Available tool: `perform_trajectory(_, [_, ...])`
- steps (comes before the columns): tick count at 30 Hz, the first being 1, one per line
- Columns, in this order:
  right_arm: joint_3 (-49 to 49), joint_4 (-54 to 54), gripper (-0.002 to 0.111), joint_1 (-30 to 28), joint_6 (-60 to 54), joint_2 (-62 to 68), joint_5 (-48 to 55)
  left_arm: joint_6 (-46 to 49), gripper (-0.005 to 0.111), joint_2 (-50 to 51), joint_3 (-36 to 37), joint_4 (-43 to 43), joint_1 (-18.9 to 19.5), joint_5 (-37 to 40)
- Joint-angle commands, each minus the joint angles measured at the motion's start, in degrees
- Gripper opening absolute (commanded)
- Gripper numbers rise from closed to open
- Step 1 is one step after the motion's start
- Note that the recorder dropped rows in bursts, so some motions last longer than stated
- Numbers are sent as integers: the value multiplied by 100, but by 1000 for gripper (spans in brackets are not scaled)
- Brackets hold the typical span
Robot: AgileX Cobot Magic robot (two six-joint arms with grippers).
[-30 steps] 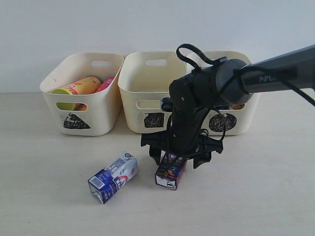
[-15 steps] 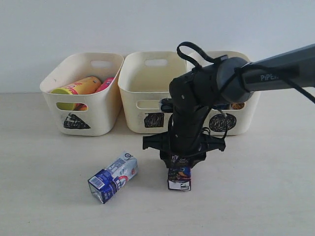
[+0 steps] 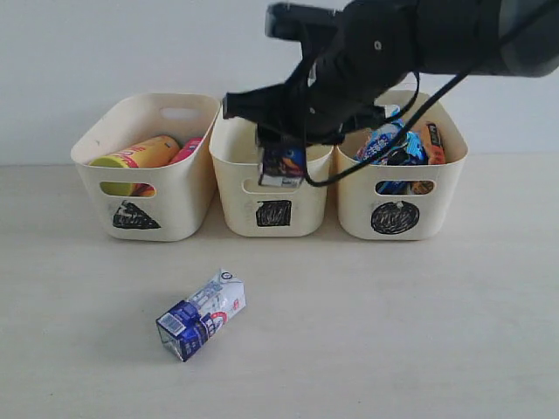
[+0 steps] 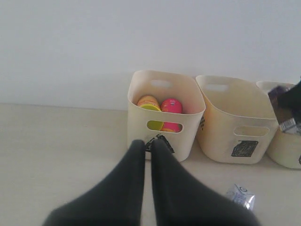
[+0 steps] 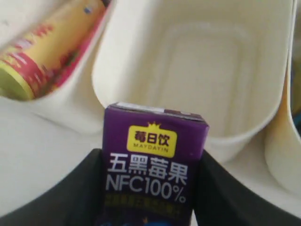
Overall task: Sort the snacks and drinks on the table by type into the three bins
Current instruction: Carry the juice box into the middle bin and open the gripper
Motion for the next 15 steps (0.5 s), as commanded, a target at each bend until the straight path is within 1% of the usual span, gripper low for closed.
perform_trajectory(1, [-878,-562,0,-22,-52,303,-205,20,4,-28,29,-37,-25,19])
perform_trajectory(4, [-1661,-594,0,-112,-52,842,-222,20,4,-28,29,-37,-25,19])
perform_trajectory(7, [-2073,-629,0,-219,-64,1244,-236,20,4,-28,29,-24,-25,18])
perform_trajectory(15, [-2148,-1188,0,-229,-64,1640,-323,20,4,-28,29,-24,-25,18])
